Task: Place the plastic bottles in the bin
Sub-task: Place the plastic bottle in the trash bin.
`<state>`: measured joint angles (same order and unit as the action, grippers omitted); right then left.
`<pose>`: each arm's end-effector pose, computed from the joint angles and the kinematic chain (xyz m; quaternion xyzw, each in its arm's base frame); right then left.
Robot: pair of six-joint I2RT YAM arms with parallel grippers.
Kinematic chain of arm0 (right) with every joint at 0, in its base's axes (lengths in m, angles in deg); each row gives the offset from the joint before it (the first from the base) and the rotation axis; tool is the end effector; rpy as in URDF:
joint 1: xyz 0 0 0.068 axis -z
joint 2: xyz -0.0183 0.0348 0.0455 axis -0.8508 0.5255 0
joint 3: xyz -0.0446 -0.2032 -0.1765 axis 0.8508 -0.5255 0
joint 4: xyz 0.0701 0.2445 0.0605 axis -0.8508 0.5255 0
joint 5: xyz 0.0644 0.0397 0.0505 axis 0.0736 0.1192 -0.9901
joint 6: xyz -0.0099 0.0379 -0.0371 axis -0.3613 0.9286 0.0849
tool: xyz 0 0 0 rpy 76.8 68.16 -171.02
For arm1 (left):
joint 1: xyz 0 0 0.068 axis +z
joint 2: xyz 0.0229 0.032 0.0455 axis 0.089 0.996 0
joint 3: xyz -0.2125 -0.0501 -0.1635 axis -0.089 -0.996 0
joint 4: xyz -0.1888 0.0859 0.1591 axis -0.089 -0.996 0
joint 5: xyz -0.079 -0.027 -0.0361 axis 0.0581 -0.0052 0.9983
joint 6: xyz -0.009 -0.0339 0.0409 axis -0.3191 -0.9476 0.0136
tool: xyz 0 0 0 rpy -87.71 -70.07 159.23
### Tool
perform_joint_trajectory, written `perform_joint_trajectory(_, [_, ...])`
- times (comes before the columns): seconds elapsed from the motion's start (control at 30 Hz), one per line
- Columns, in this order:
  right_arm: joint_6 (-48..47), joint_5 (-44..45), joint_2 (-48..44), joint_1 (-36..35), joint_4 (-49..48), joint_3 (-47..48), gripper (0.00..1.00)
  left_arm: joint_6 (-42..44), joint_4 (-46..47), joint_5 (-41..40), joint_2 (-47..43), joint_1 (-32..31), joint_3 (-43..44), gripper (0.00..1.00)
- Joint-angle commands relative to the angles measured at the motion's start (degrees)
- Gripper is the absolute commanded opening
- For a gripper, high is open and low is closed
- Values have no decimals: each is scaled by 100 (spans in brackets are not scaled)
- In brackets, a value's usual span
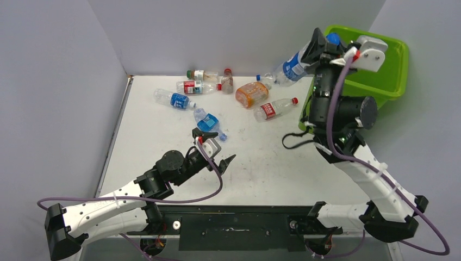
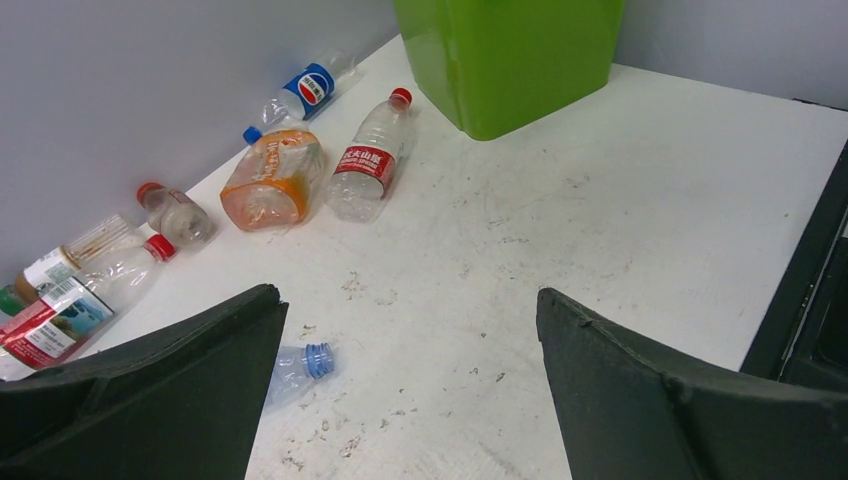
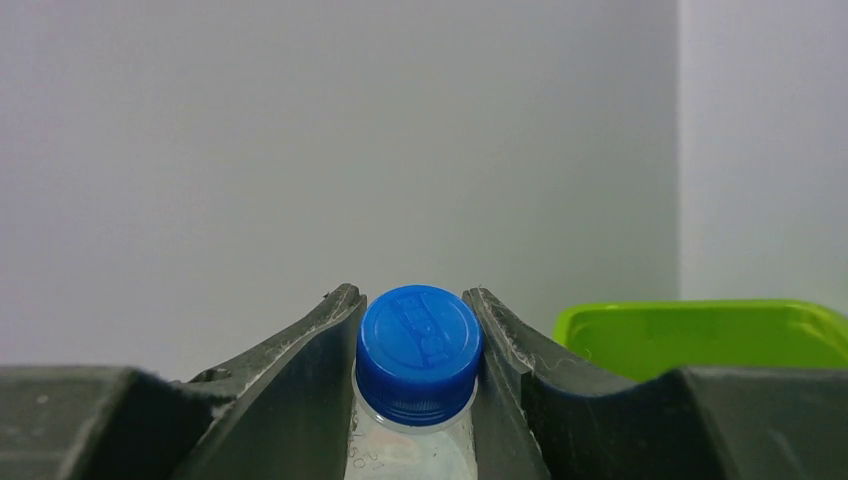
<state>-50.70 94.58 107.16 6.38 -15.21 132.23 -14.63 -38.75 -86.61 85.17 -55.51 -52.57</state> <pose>0.1250 0.1209 0.5868 0.0633 0.4668 0.0951 0.8769 0.1038 -0.1716 0.3204 0.3476 0.6146 -0.2536 0.6612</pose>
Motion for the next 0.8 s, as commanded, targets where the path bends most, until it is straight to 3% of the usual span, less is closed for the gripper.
perform_joint_trajectory(0.0, [-573, 491, 663, 857, -752, 821, 5, 70, 464, -226, -46, -33, -6, 96])
perform_joint_trajectory(0.23, [95, 618, 1305, 2763, -1381, 1012, 5, 73, 532, -293, -48, -116, -45, 96])
perform_joint_trajectory(0.47, [184, 843, 1769, 3430, -2131, 982, 5, 104, 652, -367, -154, -117, -102, 96])
perform_joint_trajectory(0.63, [1412, 1295, 2104, 4281, -1224, 880, 5, 142, 618, -373, -171, -117, -85, 96])
perform_joint_trajectory(0.77, [1680, 1440, 2189, 4461, -969, 626, 6, 165, 634, -393, -213, -117, -101, 96])
